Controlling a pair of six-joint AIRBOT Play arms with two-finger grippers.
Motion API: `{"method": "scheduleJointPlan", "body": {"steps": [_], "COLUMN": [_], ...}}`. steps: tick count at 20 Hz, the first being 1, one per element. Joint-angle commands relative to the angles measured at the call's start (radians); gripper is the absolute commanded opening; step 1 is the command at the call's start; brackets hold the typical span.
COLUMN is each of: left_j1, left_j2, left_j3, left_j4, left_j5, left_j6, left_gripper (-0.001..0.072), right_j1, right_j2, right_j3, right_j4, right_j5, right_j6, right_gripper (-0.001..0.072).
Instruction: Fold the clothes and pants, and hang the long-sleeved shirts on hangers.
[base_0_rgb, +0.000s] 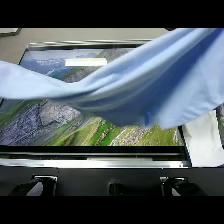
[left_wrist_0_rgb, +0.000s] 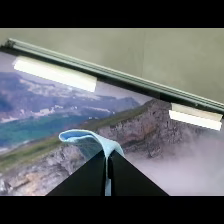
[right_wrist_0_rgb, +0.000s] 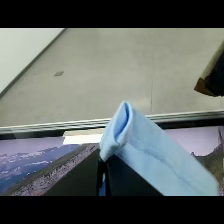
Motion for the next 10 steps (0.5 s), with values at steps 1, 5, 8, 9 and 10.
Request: {"method": "scheduleJointPlan", "body": {"steps": [1,5,8,9,10], "left_j1": [-0.013,-0.053,-0.071,-0.075,-0.079], "left_j2": [-0.056,-0.228,-0.406,-0.476,-0.542], "left_j3": [-0.14,-0.332,-0.402,-0.402,-0.402], "left_j4": [-0.026,-0.025,-0.026,-0.026,-0.026], "left_j5": [-0.002,0.133,0.257,0.275,0.288], "left_j6": [-0.08,-0.08,-0.081,-0.081,-0.081], "left_gripper": [0.0012,0.0013,0.0013,0.0013,0.0013], "right_j1": [0.0,0.0,0.0,0.0,0.0], "right_j2": [-0.19,-0.495,-0.707,-0.772,-0.827], "right_j3": [0.003,0.003,0.003,0.003,0.003], "right_j4": [-0.07,-0.01,0.178,0.248,0.308], "right_j5": [-0.111,-0.229,-0.29,-0.289,-0.282], "right_j6": [0.161,0.259,0.259,0.259,0.259], "right_gripper": [0.0032,0.0032,0.0032,0.0033,0.0033]}}
